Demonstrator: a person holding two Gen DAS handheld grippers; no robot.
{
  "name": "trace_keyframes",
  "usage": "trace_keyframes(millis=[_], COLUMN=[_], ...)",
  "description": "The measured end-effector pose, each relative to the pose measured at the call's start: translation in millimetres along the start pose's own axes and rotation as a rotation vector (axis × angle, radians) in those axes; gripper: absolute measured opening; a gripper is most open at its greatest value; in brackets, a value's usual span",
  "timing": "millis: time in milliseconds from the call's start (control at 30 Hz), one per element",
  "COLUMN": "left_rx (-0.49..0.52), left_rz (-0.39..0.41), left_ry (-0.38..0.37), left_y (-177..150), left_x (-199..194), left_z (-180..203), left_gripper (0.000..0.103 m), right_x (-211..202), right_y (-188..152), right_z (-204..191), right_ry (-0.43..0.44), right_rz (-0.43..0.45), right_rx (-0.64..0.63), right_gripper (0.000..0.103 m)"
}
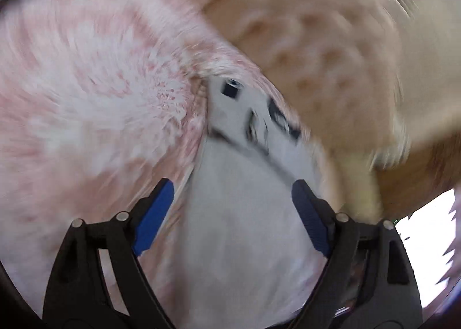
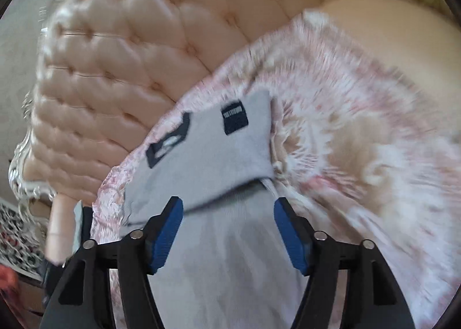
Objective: Fold clothes
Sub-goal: 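Release the sweater and lift both grippers away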
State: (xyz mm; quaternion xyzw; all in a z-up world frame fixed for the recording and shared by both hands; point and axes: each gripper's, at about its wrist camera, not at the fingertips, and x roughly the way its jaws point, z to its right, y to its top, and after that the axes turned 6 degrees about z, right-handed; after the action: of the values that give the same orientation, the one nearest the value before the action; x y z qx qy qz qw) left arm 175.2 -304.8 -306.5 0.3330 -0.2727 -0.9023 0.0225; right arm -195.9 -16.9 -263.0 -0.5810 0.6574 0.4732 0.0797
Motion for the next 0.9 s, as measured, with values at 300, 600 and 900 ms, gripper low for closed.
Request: trace_keyframes(millis=[300, 600, 900], left_rx=[0.645, 0.811, 0.743], left_rz=[0.023, 0.503, 0.240], left_ry=[0.116, 0.298, 0.088], left_y=[-124, -113, -120], left_x=[-26, -94, -90], left_z=[48, 95, 73], left_gripper=[0.097, 0.103, 0.103], right_x=[-101, -150, -148], right_y=[-110, -150, -157], right_z=[-26, -89, -88], right_ry=[-0.262, -0.476, -0.390], right_rz=[0.041, 0.291, 0.324], right_rx=[-0.203, -0.418, -0.393], right_gripper=[0.082, 0.083, 0.103])
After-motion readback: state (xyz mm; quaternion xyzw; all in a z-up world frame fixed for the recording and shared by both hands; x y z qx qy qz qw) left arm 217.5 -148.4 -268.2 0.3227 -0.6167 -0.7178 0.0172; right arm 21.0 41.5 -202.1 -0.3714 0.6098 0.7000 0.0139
